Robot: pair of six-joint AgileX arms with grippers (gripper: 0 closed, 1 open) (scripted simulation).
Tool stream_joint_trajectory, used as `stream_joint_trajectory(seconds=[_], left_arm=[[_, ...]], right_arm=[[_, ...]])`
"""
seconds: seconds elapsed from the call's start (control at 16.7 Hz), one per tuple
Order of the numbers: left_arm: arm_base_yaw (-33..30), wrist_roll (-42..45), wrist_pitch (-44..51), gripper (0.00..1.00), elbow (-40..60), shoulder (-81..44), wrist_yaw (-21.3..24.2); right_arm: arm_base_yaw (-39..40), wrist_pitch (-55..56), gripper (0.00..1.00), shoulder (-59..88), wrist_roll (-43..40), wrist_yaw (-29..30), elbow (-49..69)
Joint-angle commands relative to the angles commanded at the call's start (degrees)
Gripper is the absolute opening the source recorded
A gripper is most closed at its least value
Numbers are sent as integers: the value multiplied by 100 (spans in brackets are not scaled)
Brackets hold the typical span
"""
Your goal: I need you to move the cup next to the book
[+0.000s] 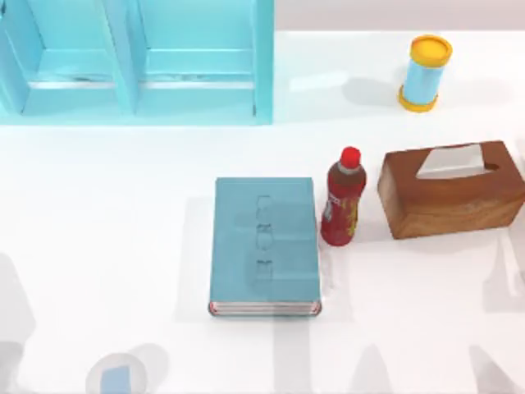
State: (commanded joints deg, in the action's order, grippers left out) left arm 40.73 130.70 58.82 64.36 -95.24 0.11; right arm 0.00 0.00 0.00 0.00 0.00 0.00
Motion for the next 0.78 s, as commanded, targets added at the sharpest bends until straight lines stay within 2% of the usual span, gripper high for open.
stream_joint_trajectory(seconds=[0.18,0.36,0.54,0.78], left_arm=[[-408,-779,91,0,243,-101,9],[-1043,-2071,242,0,551,-255,24],[-1849,-3830,445,0,868,-449,54],[-3083,-6725,757,0,1274,-725,127]], right_arm=[[0,0,100,0,0,0,0],[0,0,100,0,0,0,0],[0,0,100,0,0,0,0],[0,0,100,0,0,0,0]])
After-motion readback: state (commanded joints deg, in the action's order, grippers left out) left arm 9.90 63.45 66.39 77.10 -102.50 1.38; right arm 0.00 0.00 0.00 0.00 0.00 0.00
